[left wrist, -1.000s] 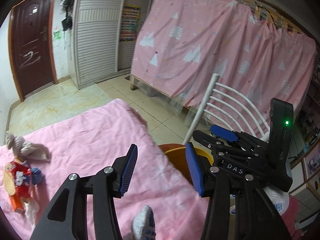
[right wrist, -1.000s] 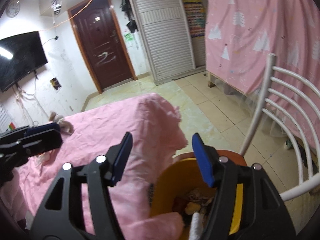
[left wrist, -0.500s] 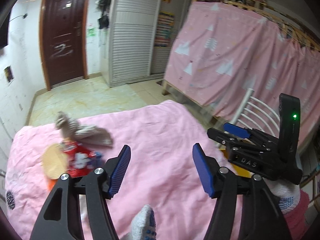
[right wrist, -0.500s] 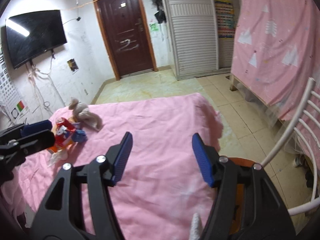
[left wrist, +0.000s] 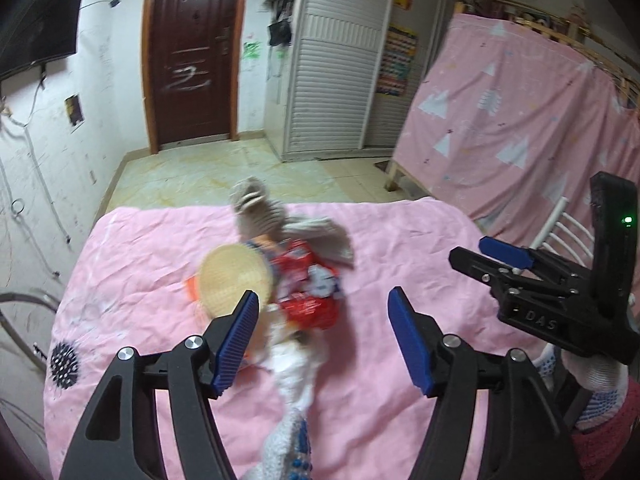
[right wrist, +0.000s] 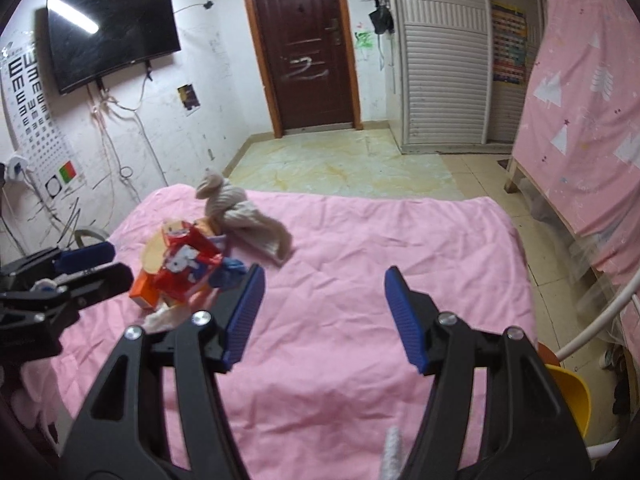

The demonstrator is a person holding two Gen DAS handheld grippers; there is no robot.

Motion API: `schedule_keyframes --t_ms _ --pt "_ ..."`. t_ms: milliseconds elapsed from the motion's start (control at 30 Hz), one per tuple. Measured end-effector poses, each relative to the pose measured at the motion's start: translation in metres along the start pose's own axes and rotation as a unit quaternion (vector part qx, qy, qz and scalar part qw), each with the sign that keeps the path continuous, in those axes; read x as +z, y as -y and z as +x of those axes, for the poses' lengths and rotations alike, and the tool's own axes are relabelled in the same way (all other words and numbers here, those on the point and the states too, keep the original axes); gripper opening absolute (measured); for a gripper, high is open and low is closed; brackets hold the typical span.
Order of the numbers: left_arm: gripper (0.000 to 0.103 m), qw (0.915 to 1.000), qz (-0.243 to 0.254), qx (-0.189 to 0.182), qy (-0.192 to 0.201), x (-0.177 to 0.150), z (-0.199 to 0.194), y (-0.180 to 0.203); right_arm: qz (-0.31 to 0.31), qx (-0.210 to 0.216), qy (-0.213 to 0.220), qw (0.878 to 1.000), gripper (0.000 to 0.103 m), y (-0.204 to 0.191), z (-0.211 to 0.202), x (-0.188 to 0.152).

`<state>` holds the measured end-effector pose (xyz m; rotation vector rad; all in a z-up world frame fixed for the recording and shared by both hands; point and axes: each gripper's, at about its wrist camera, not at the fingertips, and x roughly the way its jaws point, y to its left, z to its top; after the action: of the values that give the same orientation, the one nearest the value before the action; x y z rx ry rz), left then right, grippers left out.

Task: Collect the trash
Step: 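Grasp the orange box with the left tool while the right tool grasps the red snack bag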

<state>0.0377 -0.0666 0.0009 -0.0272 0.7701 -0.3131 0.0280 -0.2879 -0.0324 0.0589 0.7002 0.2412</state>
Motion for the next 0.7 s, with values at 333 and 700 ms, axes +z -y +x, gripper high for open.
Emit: schedule_keyframes --t_ms 333,700 --pt "0.061 0.9989 -0.035 0.026 -0.019 -0.013 0.012 -0.045 -0.027 0.022 -0.010 0.999 0.065 -0.037 0.015 0.007" --pt "0.061 0.9958 -0.050 0.055 -0.053 -0.024 0.037 -0.070 -0.036 0.042 -0.024 0.998 0.065 -0.056 0.028 0.008"
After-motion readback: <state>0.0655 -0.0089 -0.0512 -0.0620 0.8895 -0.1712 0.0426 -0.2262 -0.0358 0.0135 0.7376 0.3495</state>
